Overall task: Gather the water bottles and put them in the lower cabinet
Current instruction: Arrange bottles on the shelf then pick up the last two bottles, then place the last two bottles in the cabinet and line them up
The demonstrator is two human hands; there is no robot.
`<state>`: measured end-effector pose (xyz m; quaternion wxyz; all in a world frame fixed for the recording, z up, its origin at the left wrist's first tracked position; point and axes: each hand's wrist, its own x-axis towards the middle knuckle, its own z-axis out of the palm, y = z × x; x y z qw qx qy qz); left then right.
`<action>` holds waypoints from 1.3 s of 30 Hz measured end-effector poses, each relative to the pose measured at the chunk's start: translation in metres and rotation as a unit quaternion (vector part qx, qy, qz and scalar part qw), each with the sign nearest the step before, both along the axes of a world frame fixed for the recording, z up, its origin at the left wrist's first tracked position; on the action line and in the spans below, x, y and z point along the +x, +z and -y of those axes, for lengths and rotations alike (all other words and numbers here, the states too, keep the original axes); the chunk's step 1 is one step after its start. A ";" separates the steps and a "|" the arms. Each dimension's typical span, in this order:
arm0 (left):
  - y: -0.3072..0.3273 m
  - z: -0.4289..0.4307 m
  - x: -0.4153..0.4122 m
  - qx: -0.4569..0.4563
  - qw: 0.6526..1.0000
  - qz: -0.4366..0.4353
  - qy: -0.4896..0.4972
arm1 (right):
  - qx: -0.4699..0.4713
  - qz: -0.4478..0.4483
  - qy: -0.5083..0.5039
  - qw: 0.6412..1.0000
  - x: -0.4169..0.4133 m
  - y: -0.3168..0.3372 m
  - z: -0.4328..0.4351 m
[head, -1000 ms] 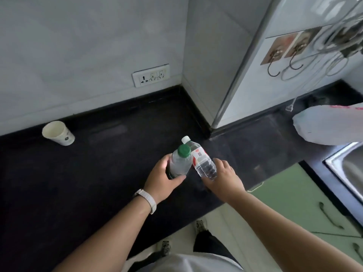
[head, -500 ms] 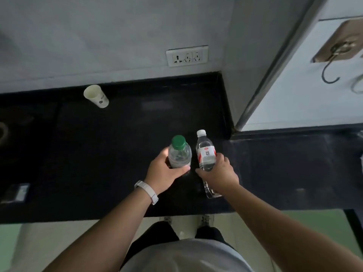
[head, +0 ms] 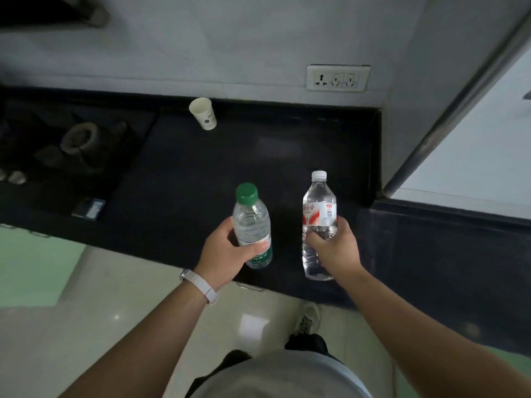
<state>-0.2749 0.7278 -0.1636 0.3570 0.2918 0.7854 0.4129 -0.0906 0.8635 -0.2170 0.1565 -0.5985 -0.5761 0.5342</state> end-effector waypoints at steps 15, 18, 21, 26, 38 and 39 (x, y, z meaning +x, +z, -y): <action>0.045 0.209 -0.005 0.077 0.986 0.016 0.144 | 0.117 -0.181 0.148 0.965 -0.054 0.113 0.170; 0.059 0.275 -0.002 0.100 0.977 0.017 0.188 | 0.130 -0.209 0.175 0.953 -0.062 0.128 0.225; 0.070 0.338 0.003 0.115 0.964 0.014 0.238 | 0.138 -0.220 0.215 0.942 -0.075 0.138 0.276; 0.086 0.433 0.006 0.139 0.933 0.003 0.331 | 0.153 -0.222 0.297 0.916 -0.103 0.153 0.351; 0.094 0.559 0.000 0.180 0.822 -0.031 0.539 | 0.110 -0.266 0.464 0.838 -0.189 0.163 0.465; 0.093 0.564 -0.005 0.177 0.815 -0.034 0.551 | 0.101 -0.268 0.473 0.833 -0.198 0.160 0.470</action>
